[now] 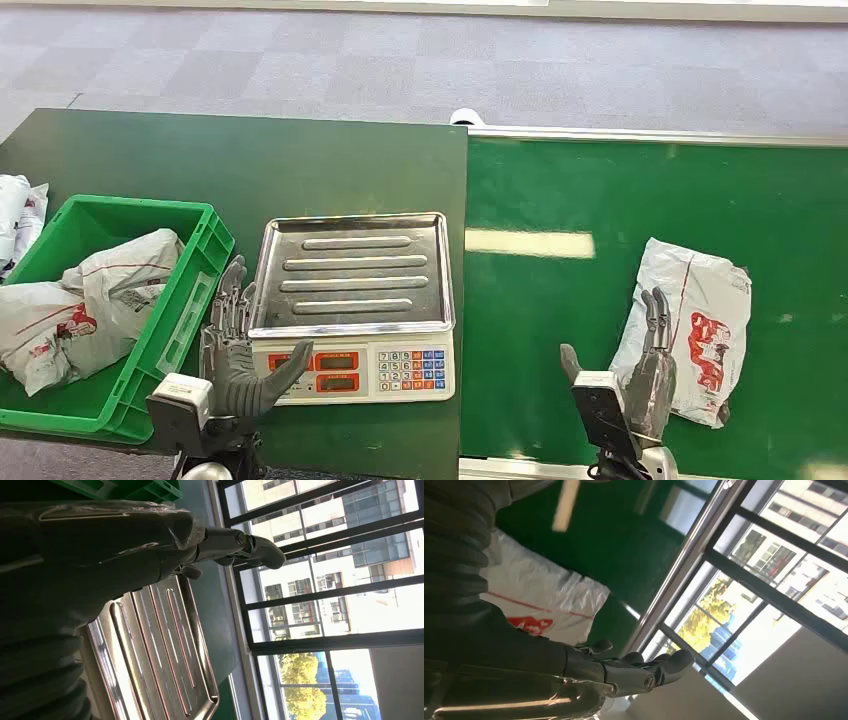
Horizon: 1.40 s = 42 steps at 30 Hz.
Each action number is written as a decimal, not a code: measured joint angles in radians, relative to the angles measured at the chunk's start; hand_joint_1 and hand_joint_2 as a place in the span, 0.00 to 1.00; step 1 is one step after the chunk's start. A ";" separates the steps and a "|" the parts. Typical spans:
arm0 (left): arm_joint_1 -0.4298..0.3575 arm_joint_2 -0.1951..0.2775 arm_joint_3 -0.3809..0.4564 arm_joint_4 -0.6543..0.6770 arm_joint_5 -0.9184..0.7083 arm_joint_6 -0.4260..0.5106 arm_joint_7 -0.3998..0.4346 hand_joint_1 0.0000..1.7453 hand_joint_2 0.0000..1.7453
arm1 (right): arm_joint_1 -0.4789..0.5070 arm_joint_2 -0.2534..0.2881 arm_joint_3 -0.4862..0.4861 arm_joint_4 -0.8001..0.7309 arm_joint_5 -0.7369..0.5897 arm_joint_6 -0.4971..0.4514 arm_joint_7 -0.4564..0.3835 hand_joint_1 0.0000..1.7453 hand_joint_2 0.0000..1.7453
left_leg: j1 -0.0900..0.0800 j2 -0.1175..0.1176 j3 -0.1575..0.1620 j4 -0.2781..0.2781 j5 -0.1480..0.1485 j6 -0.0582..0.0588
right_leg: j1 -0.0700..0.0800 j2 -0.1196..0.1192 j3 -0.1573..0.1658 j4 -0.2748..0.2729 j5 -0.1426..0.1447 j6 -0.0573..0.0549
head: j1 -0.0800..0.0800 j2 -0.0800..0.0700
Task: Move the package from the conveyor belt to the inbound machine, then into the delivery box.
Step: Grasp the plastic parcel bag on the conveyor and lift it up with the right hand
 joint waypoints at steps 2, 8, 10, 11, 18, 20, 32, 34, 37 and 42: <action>0.006 0.000 0.000 -0.002 -0.002 0.001 -0.002 0.00 1.00 | -0.001 -0.008 -0.021 0.000 0.029 -0.014 0.014 0.00 1.00 | 0.000 0.000 0.000 0.000 0.000 0.000 | 0.000 0.000 0.000 0.000 0.000 0.000 | 0.000 0.000; 0.037 0.005 -0.006 -0.012 0.003 0.019 -0.010 0.00 1.00 | -0.013 -0.060 -0.176 0.021 -0.029 0.035 0.172 0.00 1.00 | -0.001 0.000 0.000 0.000 -0.001 0.001 | -0.001 0.000 0.000 0.000 0.000 0.000 | 0.000 0.000; 0.038 0.009 -0.011 -0.012 0.012 0.023 -0.012 0.00 1.00 | -0.026 -0.077 -0.224 0.055 -0.087 0.087 0.195 0.00 1.00 | -0.001 0.000 0.000 0.000 -0.001 0.001 | -0.001 0.000 0.000 0.000 0.000 0.000 | 0.000 0.000; 0.038 0.011 -0.014 -0.011 0.015 0.026 -0.014 0.00 1.00 | -0.032 -0.085 -0.247 0.076 -0.104 0.101 0.196 0.00 1.00 | -0.001 0.000 0.000 0.000 -0.001 0.001 | -0.001 0.000 0.000 0.000 0.000 0.000 | 0.000 0.000; 0.028 0.021 -0.031 -0.004 0.025 0.046 -0.015 0.00 1.00 | -0.100 -0.107 -0.345 0.219 -0.092 0.151 0.320 0.00 1.00 | -0.001 0.001 0.000 0.000 -0.001 0.001 | -0.001 0.000 0.000 0.000 0.000 0.000 | 0.000 0.000; 0.022 0.024 -0.035 0.000 0.031 0.051 -0.015 0.00 1.00 | -0.129 -0.113 -0.361 0.279 -0.060 0.172 0.370 0.00 1.00 | -0.001 0.001 0.000 0.000 -0.001 0.001 | -0.001 0.000 0.000 0.000 0.000 0.000 | 0.000 0.000; 0.000 0.034 -0.048 0.016 0.039 0.058 -0.007 0.00 1.00 | -0.238 -0.123 -0.376 0.499 0.016 0.266 0.449 1.00 1.00 | -0.001 0.000 0.000 0.000 -0.001 0.001 | -0.001 0.000 0.000 0.000 0.000 0.001 | 0.000 0.000; -0.002 0.035 -0.048 0.016 0.040 0.058 -0.005 0.00 1.00 | -0.250 -0.123 -0.376 0.512 0.021 0.274 0.452 1.00 1.00 | -0.001 0.000 0.000 0.000 -0.001 0.001 | -0.001 0.000 0.001 0.000 0.000 0.001 | 0.000 0.000; -0.001 0.035 -0.049 0.016 0.040 0.060 -0.003 0.00 1.00 | -0.264 -0.124 -0.376 0.528 0.030 0.283 0.457 1.00 1.00 | -0.001 0.000 0.000 0.000 -0.001 0.001 | -0.001 0.000 0.001 0.000 0.000 0.001 | 0.000 0.000; 0.001 0.037 -0.050 0.016 0.040 0.072 -0.003 0.00 1.00 | -0.276 -0.121 -0.373 0.536 0.040 0.278 0.450 1.00 1.00 | -0.001 0.000 0.000 0.000 -0.001 0.001 | -0.001 0.000 0.001 0.000 0.000 0.001 | 0.000 0.000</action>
